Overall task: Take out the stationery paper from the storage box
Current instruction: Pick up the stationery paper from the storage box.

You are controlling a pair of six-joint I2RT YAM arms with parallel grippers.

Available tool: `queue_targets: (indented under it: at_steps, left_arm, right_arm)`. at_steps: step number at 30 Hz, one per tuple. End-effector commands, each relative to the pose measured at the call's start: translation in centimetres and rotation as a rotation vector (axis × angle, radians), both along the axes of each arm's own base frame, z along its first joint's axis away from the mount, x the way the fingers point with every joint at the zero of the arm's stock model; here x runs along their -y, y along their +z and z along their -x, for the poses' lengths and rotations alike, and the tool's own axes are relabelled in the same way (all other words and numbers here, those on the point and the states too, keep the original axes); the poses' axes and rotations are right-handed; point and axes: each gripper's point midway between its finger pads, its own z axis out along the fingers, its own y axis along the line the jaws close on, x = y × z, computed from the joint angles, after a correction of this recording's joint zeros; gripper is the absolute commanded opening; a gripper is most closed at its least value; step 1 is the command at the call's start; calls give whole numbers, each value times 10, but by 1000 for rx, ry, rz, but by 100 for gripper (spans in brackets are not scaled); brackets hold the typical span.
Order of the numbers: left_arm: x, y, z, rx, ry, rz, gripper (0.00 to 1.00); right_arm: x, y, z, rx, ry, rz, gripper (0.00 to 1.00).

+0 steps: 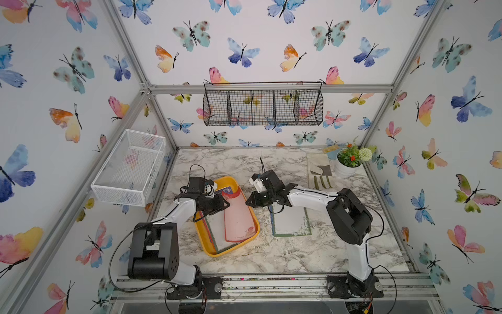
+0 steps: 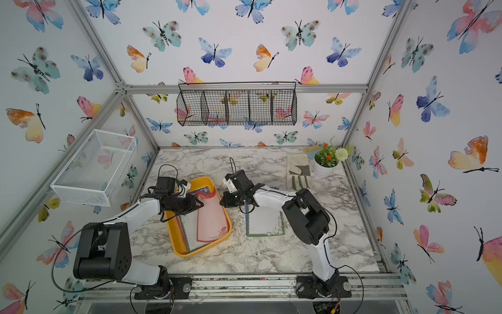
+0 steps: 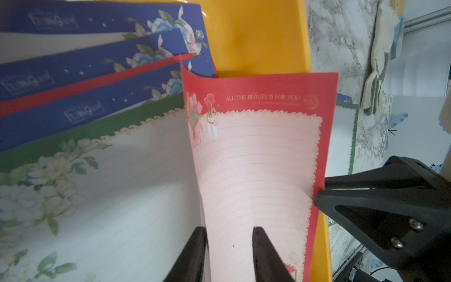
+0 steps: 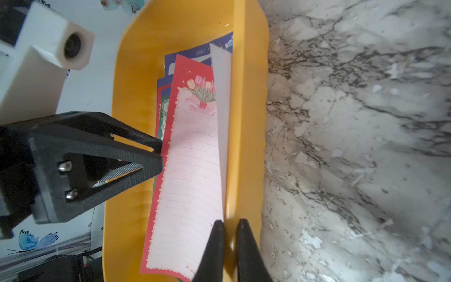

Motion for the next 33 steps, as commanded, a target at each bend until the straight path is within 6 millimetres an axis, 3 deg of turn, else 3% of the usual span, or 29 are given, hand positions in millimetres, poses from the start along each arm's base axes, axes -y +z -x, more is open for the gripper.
queue_targets:
  at_steps: [1, 10, 18, 33]
  left_arm:
    - [2, -2, 4, -16, -5, 29, 39]
    - [4, -13, 6, -59, -10, 35, 42]
    - [3, -25, 10, -109, -9, 34, 37]
    - [-9, -15, 0, -43, 13, -52, 8]
  right_arm:
    - [-5, -9, 1, 0, 17, 6, 12]
    - [-7, -8, 1, -3, 21, 0, 12]
    - [-8, -8, 1, -6, 26, -4, 12]
    - [1, -5, -3, 10, -42, 1, 12]
